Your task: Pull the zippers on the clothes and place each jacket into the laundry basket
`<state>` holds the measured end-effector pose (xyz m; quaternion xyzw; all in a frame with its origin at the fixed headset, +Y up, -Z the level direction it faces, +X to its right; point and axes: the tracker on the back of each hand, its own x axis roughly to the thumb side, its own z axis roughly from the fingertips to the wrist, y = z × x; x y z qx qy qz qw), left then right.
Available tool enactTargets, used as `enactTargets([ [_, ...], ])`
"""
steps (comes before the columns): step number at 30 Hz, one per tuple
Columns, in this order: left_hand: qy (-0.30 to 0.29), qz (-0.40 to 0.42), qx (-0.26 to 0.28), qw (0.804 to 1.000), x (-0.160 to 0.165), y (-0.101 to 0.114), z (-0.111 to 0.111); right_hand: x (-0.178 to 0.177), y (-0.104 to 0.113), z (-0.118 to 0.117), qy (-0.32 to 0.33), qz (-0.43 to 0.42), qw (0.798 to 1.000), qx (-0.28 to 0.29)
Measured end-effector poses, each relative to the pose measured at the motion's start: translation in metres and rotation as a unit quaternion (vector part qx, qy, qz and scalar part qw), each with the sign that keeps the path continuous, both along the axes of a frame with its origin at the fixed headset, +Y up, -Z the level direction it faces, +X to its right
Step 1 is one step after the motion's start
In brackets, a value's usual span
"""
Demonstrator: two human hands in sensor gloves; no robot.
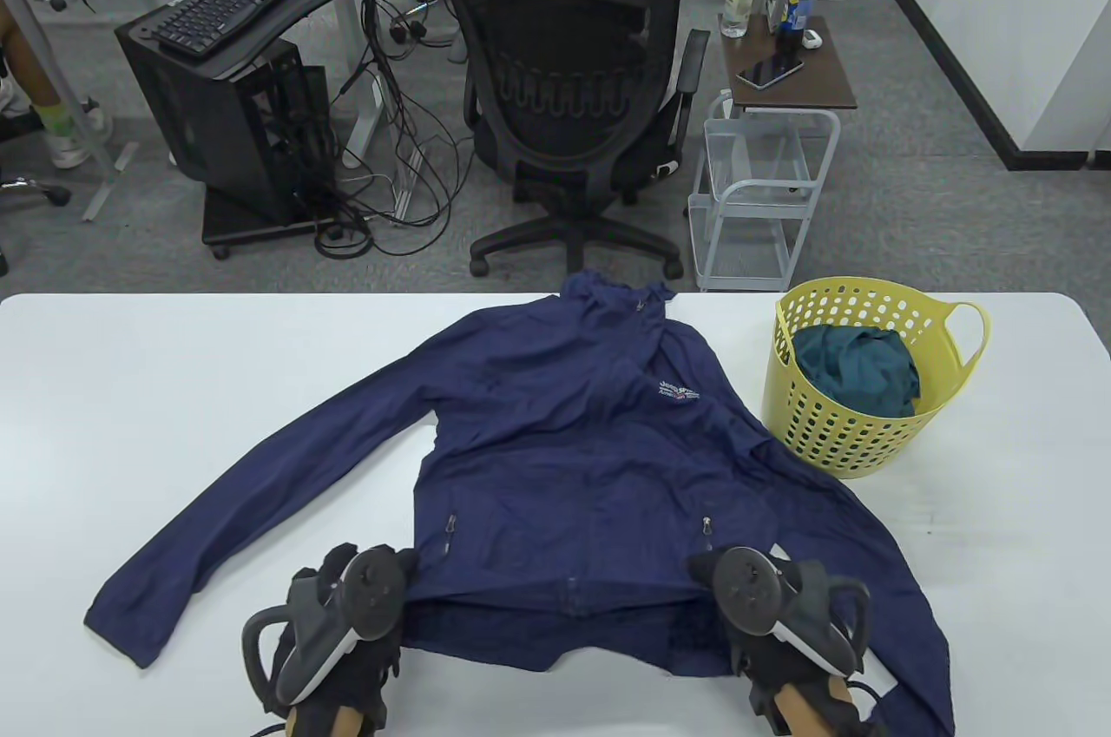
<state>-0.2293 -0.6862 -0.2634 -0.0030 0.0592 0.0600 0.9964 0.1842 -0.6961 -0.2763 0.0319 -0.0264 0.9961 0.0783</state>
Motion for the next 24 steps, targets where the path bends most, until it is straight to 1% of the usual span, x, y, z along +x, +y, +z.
enactTargets([
  [3,0.027,0.047,0.006,0.998,-0.034,0.005,0.002,0.033,0.003,-0.004,-0.03,-0.038,0.999,-0.016],
  [4,0.03,0.055,0.004,0.998,-0.04,0.005,0.003,0.04,0.003,-0.004,-0.032,-0.044,0.998,-0.024],
  [5,0.026,0.079,-0.001,0.997,-0.05,0.006,0.004,0.05,0.003,-0.006,-0.028,-0.068,0.997,-0.031],
  [7,0.002,0.133,-0.01,0.991,-0.057,0.006,0.005,0.058,0.001,-0.007,-0.018,-0.123,0.991,-0.057],
  [9,-0.034,0.125,-0.02,0.991,-0.053,0.006,0.005,0.056,-0.003,-0.008,-0.008,-0.11,0.991,-0.073],
  [11,-0.089,0.125,-0.061,0.986,-0.046,0.001,0.003,0.052,-0.009,-0.01,0.026,-0.104,0.988,-0.109],
  [13,-0.147,0.178,-0.116,0.966,-0.041,-0.004,0.001,0.052,-0.012,-0.011,0.066,-0.144,0.977,-0.141],
  [14,-0.172,0.209,-0.134,0.953,-0.039,-0.005,0.001,0.053,-0.012,-0.01,0.088,-0.172,0.968,-0.158],
  [15,-0.193,0.238,-0.136,0.942,-0.039,-0.005,0.002,0.054,-0.012,-0.008,0.112,-0.207,0.955,-0.183],
  [17,-0.219,0.275,-0.133,0.927,-0.037,-0.002,0.003,0.056,-0.01,-0.005,0.147,-0.252,0.94,-0.179],
  [19,-0.233,0.296,-0.127,0.918,-0.033,-0.001,0.003,0.054,-0.006,-0.004,0.169,-0.273,0.931,-0.172],
  [21,-0.223,0.3,-0.127,0.919,-0.024,-0.005,0.0,0.05,-0.006,-0.005,0.179,-0.283,0.927,-0.168],
  [23,-0.191,0.275,-0.133,0.933,-0.012,-0.013,-0.007,0.042,-0.01,-0.008,0.167,-0.275,0.932,-0.168],
  [24,-0.172,0.242,-0.132,0.946,-0.004,-0.019,-0.012,0.036,-0.014,-0.01,0.15,-0.255,0.941,-0.163],
])
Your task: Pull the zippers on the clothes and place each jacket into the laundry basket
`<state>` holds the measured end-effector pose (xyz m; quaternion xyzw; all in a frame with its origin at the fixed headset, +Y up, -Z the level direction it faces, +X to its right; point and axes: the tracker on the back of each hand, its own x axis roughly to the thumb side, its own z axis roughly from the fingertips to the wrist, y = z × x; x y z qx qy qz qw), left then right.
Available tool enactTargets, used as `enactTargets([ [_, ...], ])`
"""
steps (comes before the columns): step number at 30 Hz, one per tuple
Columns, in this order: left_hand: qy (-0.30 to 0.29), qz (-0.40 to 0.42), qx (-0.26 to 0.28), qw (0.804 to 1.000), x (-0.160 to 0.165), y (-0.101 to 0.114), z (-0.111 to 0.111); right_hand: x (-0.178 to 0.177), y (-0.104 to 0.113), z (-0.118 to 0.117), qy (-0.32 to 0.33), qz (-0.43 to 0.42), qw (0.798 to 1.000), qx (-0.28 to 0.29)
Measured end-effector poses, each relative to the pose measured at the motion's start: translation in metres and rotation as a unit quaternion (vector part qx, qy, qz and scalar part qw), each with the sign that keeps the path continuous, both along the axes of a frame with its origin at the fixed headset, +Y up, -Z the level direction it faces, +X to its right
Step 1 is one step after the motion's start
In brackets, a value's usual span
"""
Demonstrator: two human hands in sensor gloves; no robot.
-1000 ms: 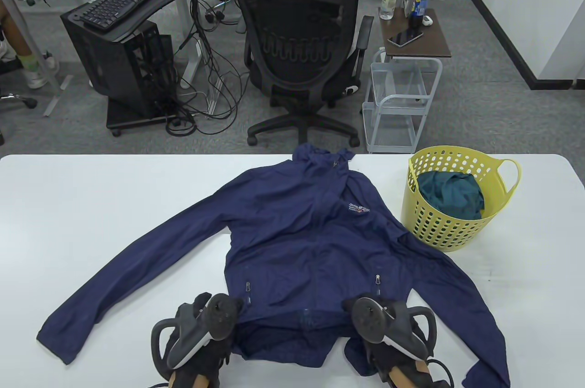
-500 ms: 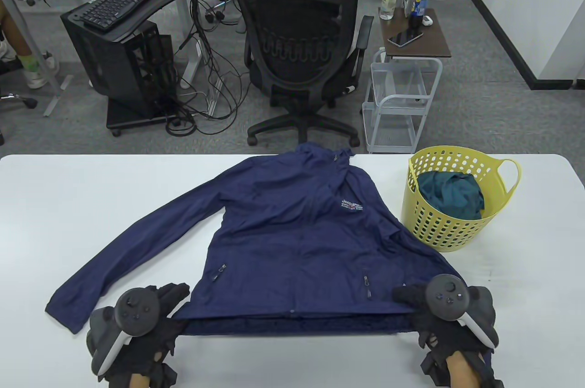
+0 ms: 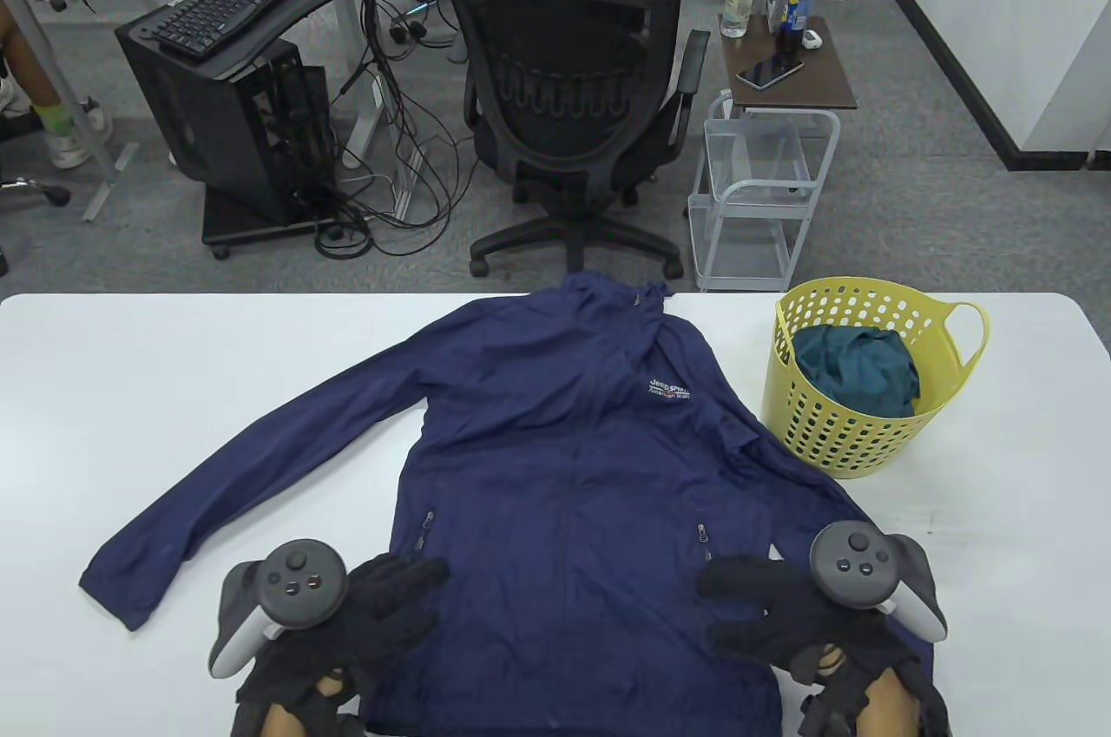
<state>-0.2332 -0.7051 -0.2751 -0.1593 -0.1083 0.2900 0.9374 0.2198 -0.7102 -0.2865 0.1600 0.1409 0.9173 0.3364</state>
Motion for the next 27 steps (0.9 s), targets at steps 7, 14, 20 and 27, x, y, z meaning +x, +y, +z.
enactTargets([
  [7,0.027,-0.24,0.014,0.97,0.037,-0.052,-0.032,-0.054,-0.059,-0.018,-0.006,0.22,0.975,-0.033],
  [14,0.013,-0.274,-0.112,0.955,0.038,-0.079,-0.034,-0.053,-0.075,-0.024,-0.02,0.255,0.966,-0.043],
  [20,0.016,-0.257,-0.138,0.956,0.047,-0.041,-0.005,-0.07,-0.049,-0.002,0.004,0.313,0.949,-0.036],
  [27,0.045,-0.23,-0.125,0.964,0.037,-0.01,-0.001,-0.099,-0.031,0.045,0.108,0.352,0.929,-0.035],
])
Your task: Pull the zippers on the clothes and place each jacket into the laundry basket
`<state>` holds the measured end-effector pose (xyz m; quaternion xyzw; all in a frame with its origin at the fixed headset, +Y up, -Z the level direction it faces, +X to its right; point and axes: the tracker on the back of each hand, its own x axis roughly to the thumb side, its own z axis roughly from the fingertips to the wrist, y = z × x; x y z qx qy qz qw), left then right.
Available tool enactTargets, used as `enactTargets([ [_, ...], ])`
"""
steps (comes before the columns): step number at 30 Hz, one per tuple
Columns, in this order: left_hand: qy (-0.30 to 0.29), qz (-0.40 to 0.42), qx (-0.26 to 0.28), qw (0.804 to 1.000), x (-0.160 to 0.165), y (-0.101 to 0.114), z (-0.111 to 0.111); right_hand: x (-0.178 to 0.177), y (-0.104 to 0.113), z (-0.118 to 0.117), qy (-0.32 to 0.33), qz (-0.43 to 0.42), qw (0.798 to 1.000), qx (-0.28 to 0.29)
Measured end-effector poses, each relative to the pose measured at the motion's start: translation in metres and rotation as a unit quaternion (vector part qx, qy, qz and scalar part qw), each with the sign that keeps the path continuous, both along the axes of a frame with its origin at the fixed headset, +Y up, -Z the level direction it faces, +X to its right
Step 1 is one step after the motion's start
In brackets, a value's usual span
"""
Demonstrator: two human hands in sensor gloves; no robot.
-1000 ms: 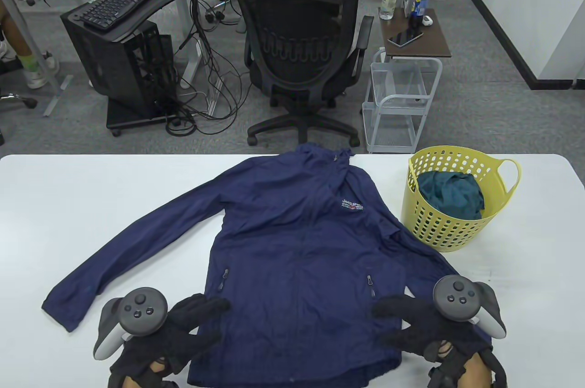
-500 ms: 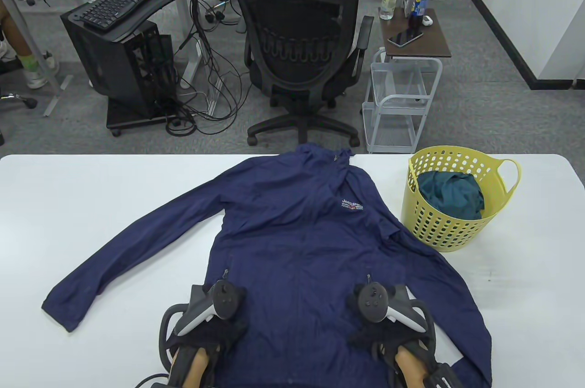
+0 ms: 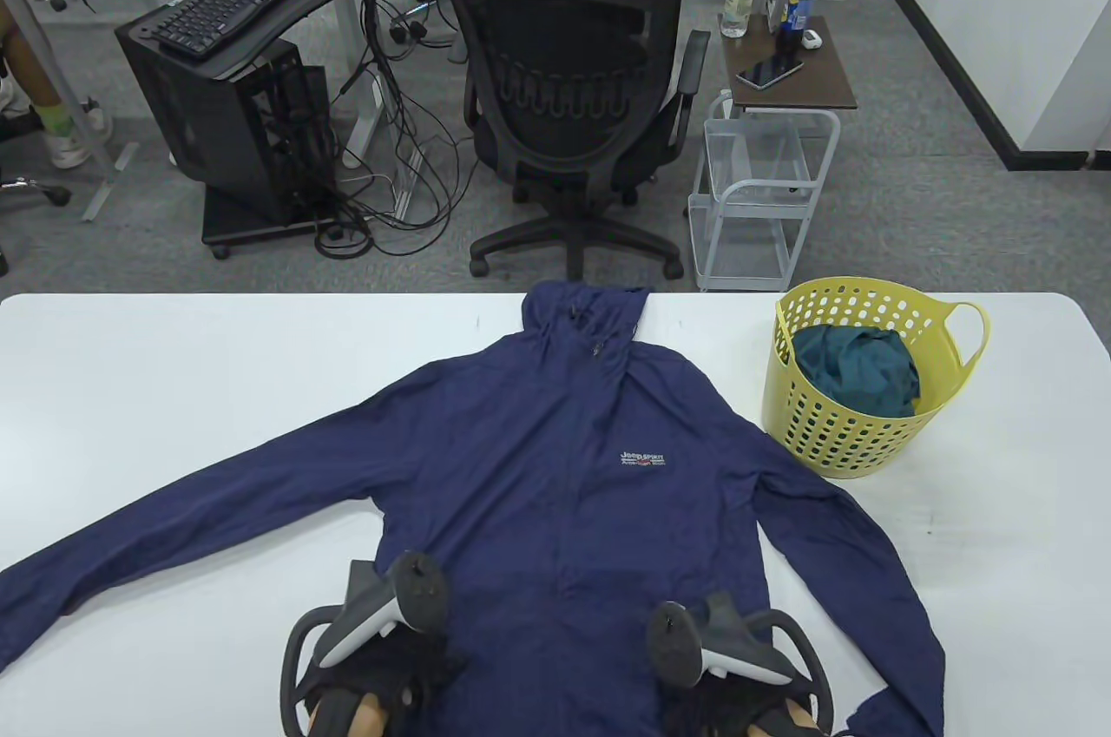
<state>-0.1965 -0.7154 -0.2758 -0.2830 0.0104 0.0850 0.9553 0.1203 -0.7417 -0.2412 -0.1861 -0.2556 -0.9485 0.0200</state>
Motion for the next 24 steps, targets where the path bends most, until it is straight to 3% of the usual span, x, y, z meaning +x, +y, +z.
enactTargets([
  [2,0.015,-0.01,0.034,0.999,-0.005,0.009,-0.012,0.004,0.011,-0.008,-0.029,-0.02,0.999,0.023],
  [6,0.044,0.001,0.099,0.994,-0.008,0.014,-0.048,0.018,0.03,-0.05,-0.12,-0.063,0.984,0.113],
  [10,0.078,-0.022,0.164,0.983,-0.009,-0.009,-0.087,0.031,0.014,-0.102,-0.22,-0.104,0.963,0.114],
  [14,0.033,-0.079,0.125,0.988,-0.003,-0.048,-0.113,0.034,-0.026,-0.131,-0.237,-0.064,0.966,0.085],
  [17,0.019,-0.092,0.069,0.993,-0.003,-0.069,-0.118,0.033,-0.049,-0.134,-0.216,-0.069,0.972,0.059],
  [21,0.021,-0.112,0.004,0.993,-0.008,-0.079,-0.107,0.037,-0.059,-0.124,-0.189,-0.066,0.979,0.041],
  [24,0.023,-0.122,-0.008,0.992,-0.013,-0.07,-0.088,0.035,-0.057,-0.105,-0.172,-0.059,0.983,0.032],
])
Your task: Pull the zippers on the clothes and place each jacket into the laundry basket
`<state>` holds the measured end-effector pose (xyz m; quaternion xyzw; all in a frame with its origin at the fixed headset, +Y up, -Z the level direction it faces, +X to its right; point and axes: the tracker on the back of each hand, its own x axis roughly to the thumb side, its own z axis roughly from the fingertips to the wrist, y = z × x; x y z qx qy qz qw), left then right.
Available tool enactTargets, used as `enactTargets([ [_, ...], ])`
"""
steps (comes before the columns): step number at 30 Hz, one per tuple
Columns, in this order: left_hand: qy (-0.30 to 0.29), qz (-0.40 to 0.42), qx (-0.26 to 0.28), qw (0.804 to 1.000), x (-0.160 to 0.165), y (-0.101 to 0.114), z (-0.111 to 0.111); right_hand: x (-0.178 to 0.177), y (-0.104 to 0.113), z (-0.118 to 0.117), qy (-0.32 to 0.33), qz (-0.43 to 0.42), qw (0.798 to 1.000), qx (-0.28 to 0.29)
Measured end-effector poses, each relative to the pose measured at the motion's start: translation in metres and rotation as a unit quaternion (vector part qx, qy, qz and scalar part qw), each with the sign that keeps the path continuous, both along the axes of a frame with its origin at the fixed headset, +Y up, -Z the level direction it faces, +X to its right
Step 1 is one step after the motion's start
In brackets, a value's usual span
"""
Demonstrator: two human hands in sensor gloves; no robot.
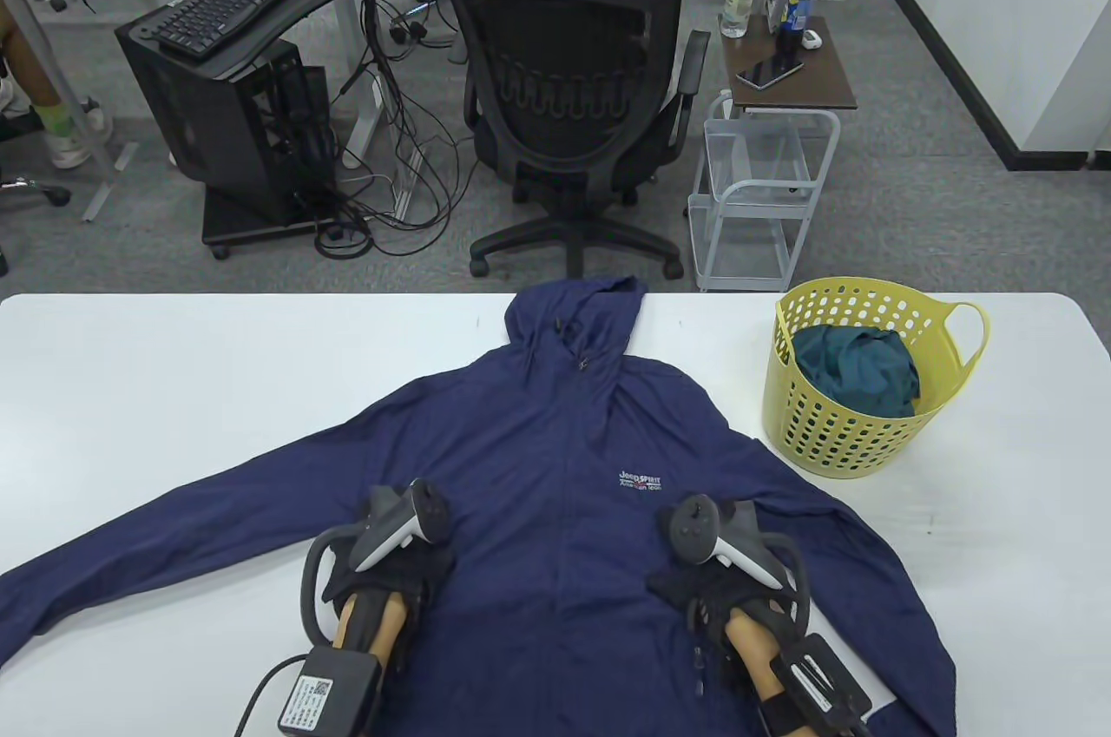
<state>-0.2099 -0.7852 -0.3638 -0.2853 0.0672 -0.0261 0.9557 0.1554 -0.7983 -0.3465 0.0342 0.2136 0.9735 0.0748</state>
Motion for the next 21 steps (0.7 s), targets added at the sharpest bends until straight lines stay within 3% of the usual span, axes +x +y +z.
enactTargets([
  [5,0.025,0.014,-0.085,0.996,-0.009,0.023,0.035,-0.015,0.003,0.049,0.048,0.018,0.999,0.013],
  [10,0.031,0.004,-0.056,0.998,-0.001,0.048,0.04,-0.028,0.017,0.071,0.083,0.063,0.993,0.049],
  [16,-0.027,0.027,0.101,0.994,0.057,0.074,0.003,-0.025,0.034,0.062,0.045,0.025,0.992,0.117],
  [21,-0.063,-0.019,0.163,0.984,0.11,0.071,-0.049,-0.011,0.037,0.057,0.012,0.007,0.988,0.156],
])
